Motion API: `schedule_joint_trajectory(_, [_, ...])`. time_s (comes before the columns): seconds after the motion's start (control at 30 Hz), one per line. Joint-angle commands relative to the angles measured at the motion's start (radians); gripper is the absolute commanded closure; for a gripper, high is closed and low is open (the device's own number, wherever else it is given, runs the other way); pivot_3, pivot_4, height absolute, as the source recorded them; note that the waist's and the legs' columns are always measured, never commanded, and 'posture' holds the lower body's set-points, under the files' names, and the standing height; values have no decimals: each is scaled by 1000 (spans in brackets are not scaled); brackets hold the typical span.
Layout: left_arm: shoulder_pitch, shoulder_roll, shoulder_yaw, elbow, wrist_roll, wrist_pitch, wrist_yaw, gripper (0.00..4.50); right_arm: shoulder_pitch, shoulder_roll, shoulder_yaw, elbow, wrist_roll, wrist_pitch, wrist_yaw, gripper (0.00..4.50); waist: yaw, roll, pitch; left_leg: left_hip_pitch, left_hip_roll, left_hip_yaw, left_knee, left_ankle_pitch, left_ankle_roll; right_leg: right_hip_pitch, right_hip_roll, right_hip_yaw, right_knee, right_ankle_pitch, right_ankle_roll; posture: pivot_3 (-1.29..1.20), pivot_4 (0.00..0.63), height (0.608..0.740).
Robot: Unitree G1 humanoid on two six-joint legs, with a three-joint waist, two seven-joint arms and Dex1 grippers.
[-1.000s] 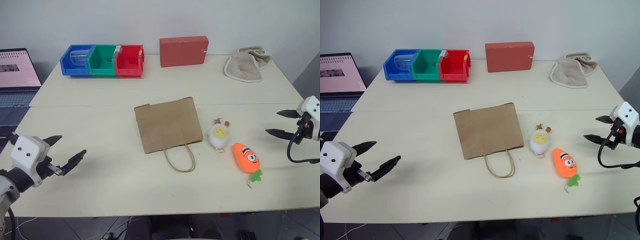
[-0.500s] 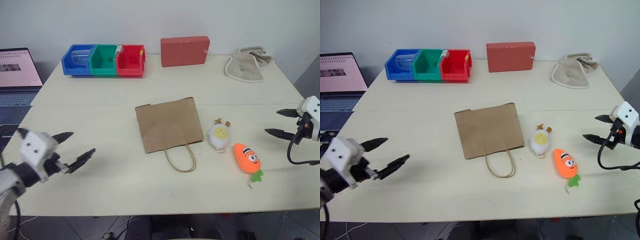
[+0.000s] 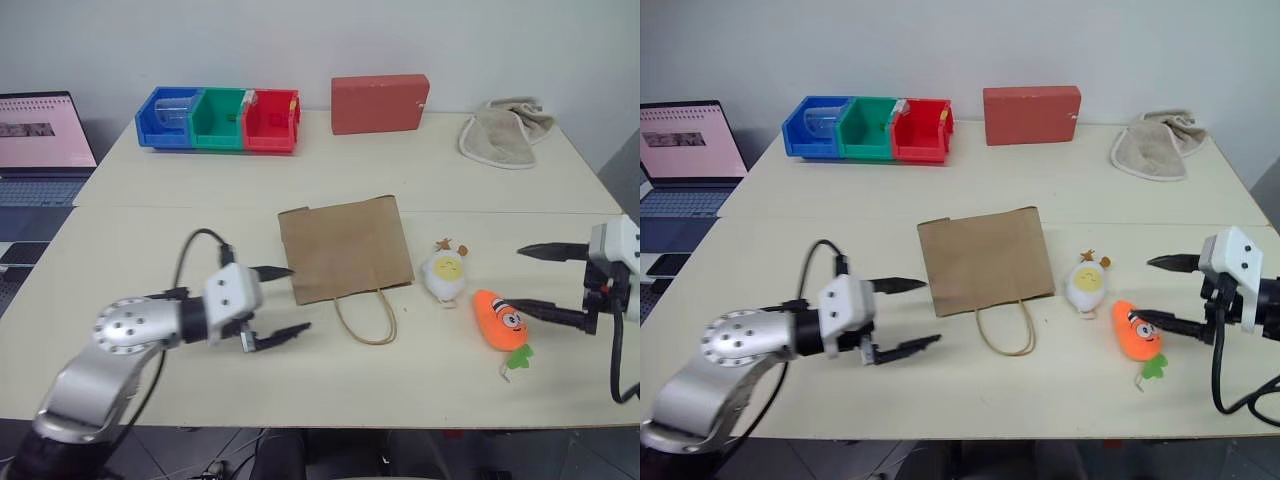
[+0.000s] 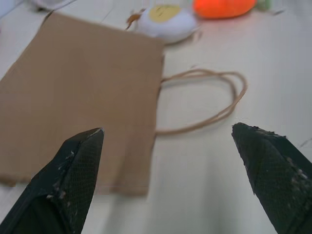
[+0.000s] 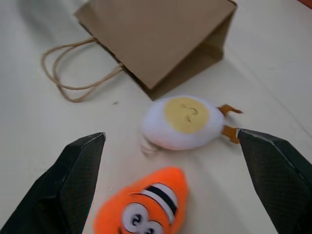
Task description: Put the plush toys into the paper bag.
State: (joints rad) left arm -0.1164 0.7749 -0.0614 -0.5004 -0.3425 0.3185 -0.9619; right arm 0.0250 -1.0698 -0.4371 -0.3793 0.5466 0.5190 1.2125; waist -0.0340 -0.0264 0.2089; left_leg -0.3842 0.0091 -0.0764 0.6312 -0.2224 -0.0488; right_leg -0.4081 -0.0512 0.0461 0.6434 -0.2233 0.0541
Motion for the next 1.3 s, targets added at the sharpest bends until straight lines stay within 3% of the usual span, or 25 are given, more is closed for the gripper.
schedule_joint_trajectory(0.03, [-71,-60,-107,39,62,-58,-4,18,41,14,-53,-164,89,98,-58,0,2,0,0,0,0,0,1,0,0,0,0,0,0,0,0,0,150,740])
schedule_joint_trajectory(0.3, [-191,-212,-317,308,264,-315,-23,18,132,81,-63,-382,180,235,-223,0,5,-2,0,-2,-1,0,1,0,0,0,0,0,-2,0,0,0,150,740])
schedule_joint_trajectory(0.73, [-267,-335,-379,481,329,-423,-34,18,167,24,-179,-421,265,328,-232,0,8,-2,-1,-2,-1,-1,0,0,0,0,0,0,-2,0,0,0,150,740])
schedule_joint_trajectory(0.83, [-270,-348,-381,489,333,-429,-34,558,158,21,-163,-416,270,326,-241,0,8,-1,-1,-2,-1,-1,0,0,0,0,0,0,-1,0,1,0,150,740])
schedule_joint_trajectory(1.23, [-283,-338,-337,409,216,-271,-115,4349,153,59,-45,-414,232,307,-332,0,7,-2,-1,-2,-1,-2,0,0,0,0,0,-1,-2,0,1,0,150,740])
schedule_joint_trajectory(1.3, [-293,-329,-327,403,201,-240,-126,4493,158,69,-30,-416,225,295,-335,0,7,-2,-1,-2,-1,-2,0,0,0,0,0,0,-2,0,1,0,150,740])
